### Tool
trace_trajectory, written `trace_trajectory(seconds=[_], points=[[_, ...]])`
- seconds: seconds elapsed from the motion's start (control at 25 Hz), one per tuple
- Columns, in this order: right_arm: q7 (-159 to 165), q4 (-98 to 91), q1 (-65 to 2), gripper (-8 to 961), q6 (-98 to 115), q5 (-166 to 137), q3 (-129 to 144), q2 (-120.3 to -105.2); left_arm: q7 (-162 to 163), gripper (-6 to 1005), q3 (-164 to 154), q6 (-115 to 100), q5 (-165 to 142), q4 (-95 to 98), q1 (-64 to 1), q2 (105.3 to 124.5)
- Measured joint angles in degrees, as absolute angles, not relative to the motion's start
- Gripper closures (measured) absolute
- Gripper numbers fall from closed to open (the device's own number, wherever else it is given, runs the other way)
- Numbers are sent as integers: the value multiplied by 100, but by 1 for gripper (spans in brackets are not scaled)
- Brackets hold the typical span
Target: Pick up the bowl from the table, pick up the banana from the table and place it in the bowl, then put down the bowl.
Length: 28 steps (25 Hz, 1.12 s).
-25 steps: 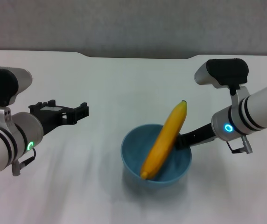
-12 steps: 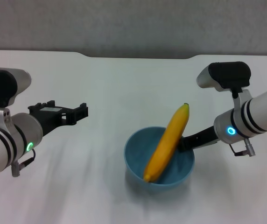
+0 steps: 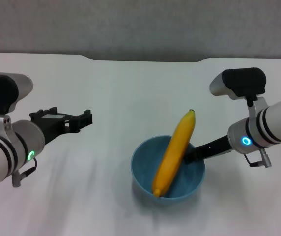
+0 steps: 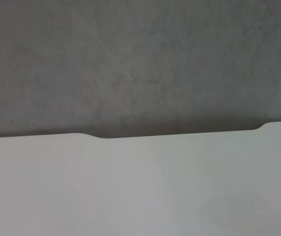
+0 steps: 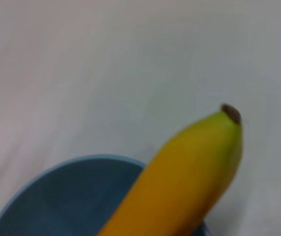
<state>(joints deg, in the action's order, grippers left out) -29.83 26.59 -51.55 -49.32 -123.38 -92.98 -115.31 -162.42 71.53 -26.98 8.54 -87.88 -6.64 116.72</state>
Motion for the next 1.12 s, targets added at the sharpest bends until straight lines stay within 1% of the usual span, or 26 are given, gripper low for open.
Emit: trace_trajectory(seconds=[0.2, 0.44, 0.64, 0.84, 0.88, 0.92, 0.96, 1.0, 1.12], points=[[-2988, 3049, -4870, 558, -4994, -12343, -9298, -11527, -16242, 116, 7149, -2657, 857, -8791, -608, 11668], [-2985, 4200, -4146, 450, -5385, -12389, -9353, -11499, -16242, 116, 7173, -2613, 862, -8805, -513, 11663], [-2969, 5100, -3615, 223, -5740, -12403, -9483, -11476, -16242, 116, 7196, -2611, 862, -8802, -461, 11662], [-3191, 5858, -3108, 170, -6019, -12418, -9699, -11467, -16243, 116, 7216, -2583, 854, -8760, -441, 11654], [-3462, 6140, -2814, 171, -5929, -12376, -9836, -11478, -16254, 116, 7222, -2430, 831, -8705, -394, 11654], [-3462, 6140, -2814, 171, -5929, -12376, -9836, -11478, -16261, 116, 7218, -2261, 815, -8656, -351, 11654], [-3808, 6316, -2512, 172, -5672, -12141, -9945, -11497, -16268, 116, 7208, -2031, 808, -8575, -283, 11654], [-3808, 6316, -2512, 173, -5672, -12141, -9945, -11497, -16268, 116, 7208, -2031, 808, -8575, -283, 11654], [-4453, 6200, -2175, 174, -5209, -11393, -9919, -11508, -16274, 116, 7196, -1180, 804, -8255, -56, 11657]])
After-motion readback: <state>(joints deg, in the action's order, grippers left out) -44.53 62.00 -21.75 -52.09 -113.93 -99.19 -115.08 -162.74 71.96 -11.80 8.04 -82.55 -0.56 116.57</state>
